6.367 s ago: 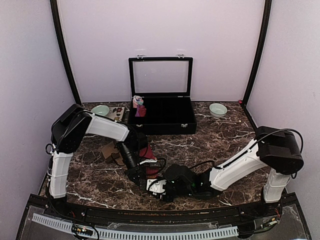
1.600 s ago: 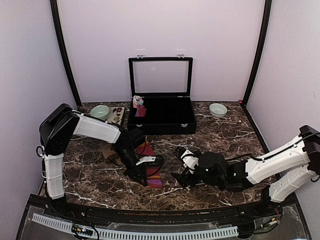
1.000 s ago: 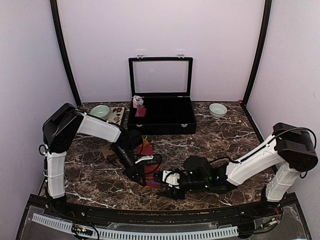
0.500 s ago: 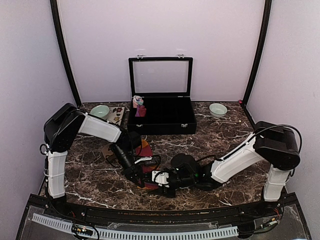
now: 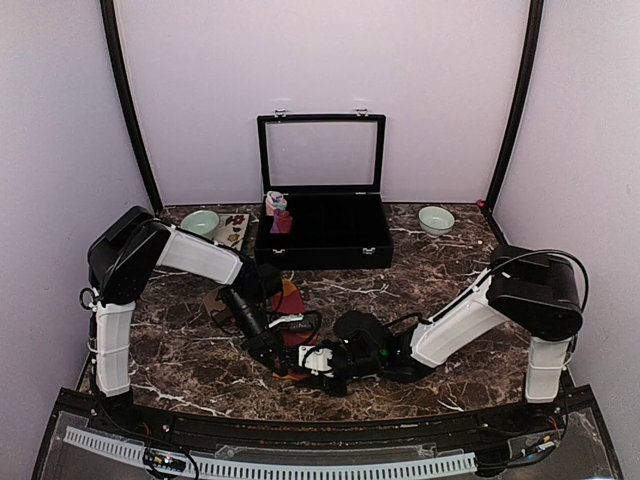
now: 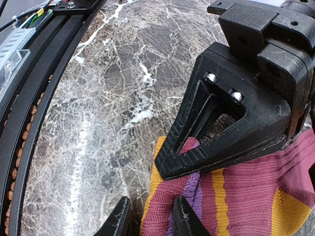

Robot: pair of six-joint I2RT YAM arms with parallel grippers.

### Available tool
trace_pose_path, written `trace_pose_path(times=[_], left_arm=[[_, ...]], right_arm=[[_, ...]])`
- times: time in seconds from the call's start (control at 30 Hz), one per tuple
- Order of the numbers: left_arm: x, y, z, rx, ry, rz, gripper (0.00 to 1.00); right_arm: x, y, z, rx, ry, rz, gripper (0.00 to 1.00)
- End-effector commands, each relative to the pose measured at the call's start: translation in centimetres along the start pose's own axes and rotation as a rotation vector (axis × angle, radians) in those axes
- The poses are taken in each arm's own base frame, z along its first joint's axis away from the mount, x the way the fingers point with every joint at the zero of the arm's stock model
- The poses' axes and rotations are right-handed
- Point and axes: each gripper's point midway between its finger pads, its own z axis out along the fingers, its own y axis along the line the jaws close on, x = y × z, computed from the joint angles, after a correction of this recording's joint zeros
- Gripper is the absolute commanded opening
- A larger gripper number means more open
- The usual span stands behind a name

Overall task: Roll the socks
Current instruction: Roll the sock at the center of the board.

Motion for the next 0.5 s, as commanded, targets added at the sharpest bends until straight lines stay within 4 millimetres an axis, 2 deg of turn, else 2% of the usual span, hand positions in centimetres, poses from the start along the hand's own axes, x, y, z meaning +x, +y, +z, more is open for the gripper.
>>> trace_pose_path(times=[0.0,0.23,0.47], left_arm=[[3.4,1.8,0.7,-0.055,0.134,-0.043,0.07],[3.9,1.9,0.8,-0.061,0.150,-0.040,0.07],[3.9,1.9,0.8,-0.060,0.150,-0.042,0.06]], right_arm=[[1.8,-0.1,0.5,0.014,0.045,0.032,0.29],[1.1,-1.1,0.1,0.065,0.038,0.007,0.32],[2.0,-0.7,0.8,0.036,0.071,0.007,0.33]])
